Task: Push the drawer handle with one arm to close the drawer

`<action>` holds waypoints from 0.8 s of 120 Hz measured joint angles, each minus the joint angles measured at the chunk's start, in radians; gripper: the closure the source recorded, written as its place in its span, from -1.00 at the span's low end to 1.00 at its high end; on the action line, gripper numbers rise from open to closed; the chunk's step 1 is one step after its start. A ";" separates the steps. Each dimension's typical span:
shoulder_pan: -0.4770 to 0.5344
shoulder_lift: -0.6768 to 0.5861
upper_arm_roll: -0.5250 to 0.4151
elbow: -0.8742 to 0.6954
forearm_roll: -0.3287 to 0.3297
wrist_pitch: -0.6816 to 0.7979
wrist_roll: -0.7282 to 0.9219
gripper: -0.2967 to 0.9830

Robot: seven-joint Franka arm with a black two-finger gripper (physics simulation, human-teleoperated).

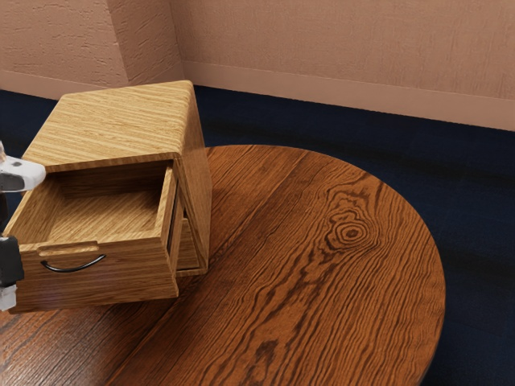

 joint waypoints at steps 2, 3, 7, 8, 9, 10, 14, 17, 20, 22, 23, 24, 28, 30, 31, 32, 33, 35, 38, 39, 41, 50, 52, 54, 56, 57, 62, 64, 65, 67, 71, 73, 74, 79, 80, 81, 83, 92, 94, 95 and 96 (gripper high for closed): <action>0.000 0.000 -0.005 -0.002 -0.006 0.000 -0.017 -0.47; 0.001 0.000 -0.008 -0.003 -0.009 0.000 -0.025 -0.45; 0.003 -0.001 -0.022 -0.005 -0.020 0.003 -0.059 -0.37; 0.004 -0.001 -0.025 -0.006 -0.022 0.004 -0.067 -0.36; 0.004 0.000 -0.027 -0.007 -0.025 0.005 -0.076 -0.34; 0.005 0.000 -0.029 -0.008 -0.028 0.006 -0.084 -0.32; 0.007 0.000 -0.034 -0.010 -0.044 0.011 -0.119 -0.25; 0.007 0.001 -0.036 -0.011 -0.055 0.017 -0.147 -0.17; 0.008 0.004 -0.038 -0.012 -0.064 0.025 -0.174 -0.07; 0.008 0.010 -0.043 -0.012 -0.068 0.034 -0.191 -0.01; 0.009 0.015 -0.045 -0.012 -0.070 0.038 -0.199 0.03; 0.009 0.019 -0.047 -0.012 -0.072 0.042 -0.207 0.06; 0.016 0.042 -0.054 -0.009 -0.083 0.057 -0.239 0.16; 0.019 0.058 -0.056 -0.008 -0.088 0.065 -0.255 0.21; 0.021 0.067 -0.057 -0.008 -0.090 0.069 -0.262 0.23; 0.023 0.074 -0.058 -0.007 -0.092 0.073 -0.269 0.25; 0.024 0.081 -0.058 -0.007 -0.094 0.077 -0.277 0.28; 0.026 0.092 -0.059 -0.005 -0.097 0.084 -0.291 0.31; 0.029 0.105 -0.061 -0.003 -0.101 0.098 -0.312 0.36; 0.030 0.108 -0.063 -0.003 -0.103 0.102 -0.319 0.38; 0.032 0.115 -0.068 -0.002 -0.105 0.111 -0.334 0.41; 0.036 0.141 -0.080 -0.001 -0.121 0.144 -0.404 0.51; 0.037 0.146 -0.081 0.000 -0.125 0.149 -0.420 0.53; 0.039 0.149 -0.082 0.000 -0.133 0.155 -0.436 0.54; 0.042 0.153 -0.082 0.000 -0.140 0.160 -0.451 0.56; 0.043 0.154 -0.082 0.000 -0.143 0.162 -0.459 0.56; 0.047 0.163 -0.083 0.005 -0.160 0.172 -0.497 0.59; 0.048 0.168 -0.083 0.009 -0.166 0.175 -0.512 0.60; 0.048 0.169 -0.083 0.010 -0.168 0.177 -0.519 0.60; 0.049 0.172 -0.084 0.013 -0.172 0.180 -0.533 0.61; 0.049 0.177 -0.086 0.017 -0.179 0.185 -0.559 0.63; 0.049 0.178 -0.090 0.019 -0.182 0.188 -0.572 0.63; 0.050 0.178 -0.091 0.019 -0.183 0.189 -0.578 0.64; 0.050 0.180 -0.097 0.021 -0.188 0.195 -0.608 0.65; 0.050 0.180 -0.098 0.021 -0.189 0.196 -0.614 0.65; 0.050 0.181 -0.099 0.021 -0.190 0.197 -0.620 0.65; 0.051 0.181 -0.101 0.022 -0.191 0.200 -0.631 0.66; 0.052 0.193 -0.104 0.022 -0.200 0.213 -0.677 0.67; 0.051 0.198 -0.105 0.022 -0.202 0.217 -0.687 0.67; 0.051 0.202 -0.105 0.022 -0.203 0.219 -0.691 0.67; 0.051 0.205 -0.105 0.022 -0.204 0.221 -0.696 0.67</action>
